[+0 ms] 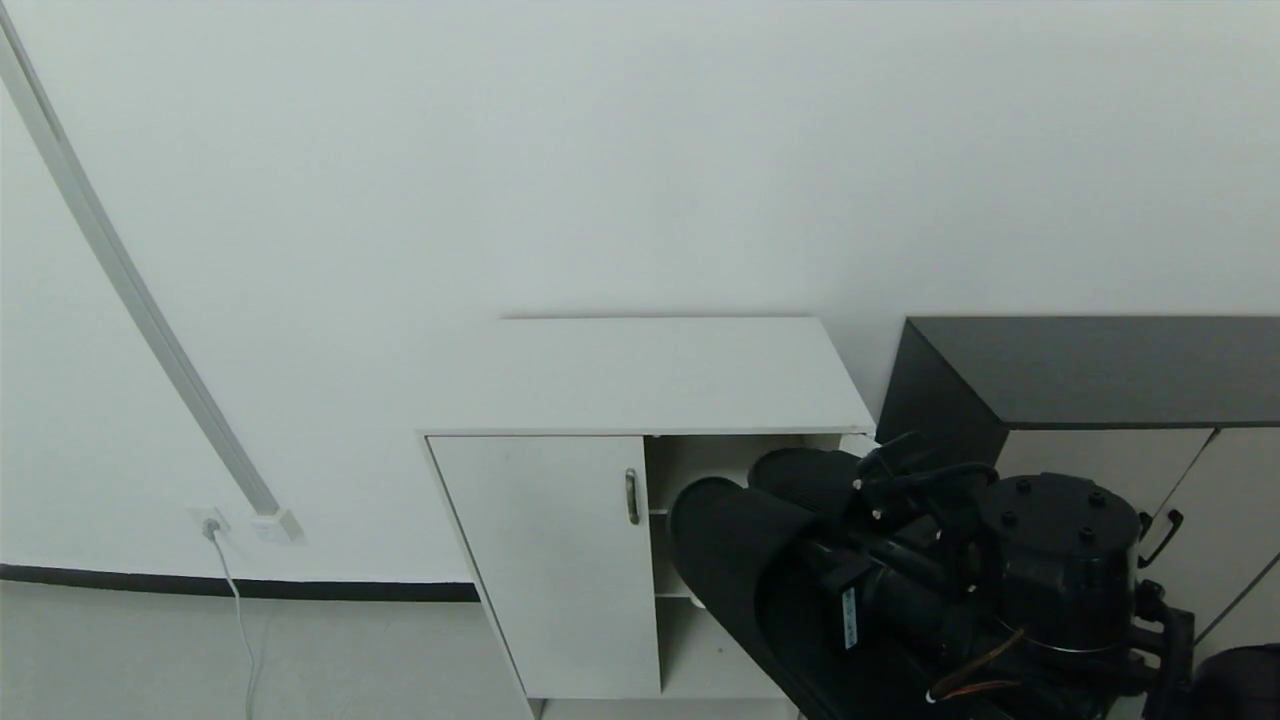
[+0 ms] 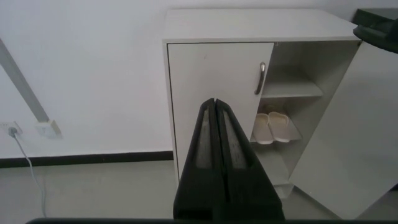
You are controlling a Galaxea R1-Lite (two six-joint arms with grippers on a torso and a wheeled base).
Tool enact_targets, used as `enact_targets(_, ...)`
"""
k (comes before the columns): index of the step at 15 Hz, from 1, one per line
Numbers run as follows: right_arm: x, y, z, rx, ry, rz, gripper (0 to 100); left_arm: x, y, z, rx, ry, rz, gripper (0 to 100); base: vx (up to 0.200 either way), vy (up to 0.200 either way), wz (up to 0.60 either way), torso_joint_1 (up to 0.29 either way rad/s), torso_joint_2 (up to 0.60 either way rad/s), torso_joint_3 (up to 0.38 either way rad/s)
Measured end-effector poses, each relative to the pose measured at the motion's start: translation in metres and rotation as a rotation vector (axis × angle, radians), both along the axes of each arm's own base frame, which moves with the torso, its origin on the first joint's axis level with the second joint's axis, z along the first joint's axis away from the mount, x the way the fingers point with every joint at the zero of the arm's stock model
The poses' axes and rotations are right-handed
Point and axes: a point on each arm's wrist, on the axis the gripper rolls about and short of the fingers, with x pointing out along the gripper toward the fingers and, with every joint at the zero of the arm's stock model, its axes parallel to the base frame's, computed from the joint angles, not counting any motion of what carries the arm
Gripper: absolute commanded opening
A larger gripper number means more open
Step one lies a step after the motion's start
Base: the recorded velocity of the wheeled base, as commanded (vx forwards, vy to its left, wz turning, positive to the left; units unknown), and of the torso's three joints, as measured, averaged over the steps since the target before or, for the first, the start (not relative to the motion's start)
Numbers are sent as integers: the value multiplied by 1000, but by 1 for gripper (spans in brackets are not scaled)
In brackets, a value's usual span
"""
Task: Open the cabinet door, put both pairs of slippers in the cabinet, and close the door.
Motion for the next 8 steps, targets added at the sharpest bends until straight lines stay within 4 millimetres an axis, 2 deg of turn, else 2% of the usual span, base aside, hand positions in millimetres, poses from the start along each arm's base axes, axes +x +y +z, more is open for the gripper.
enact_targets(8,0,-1,-1,-5,3,-1,0,0,0,0,-1,0,0,0,0,0,0,0,0,0)
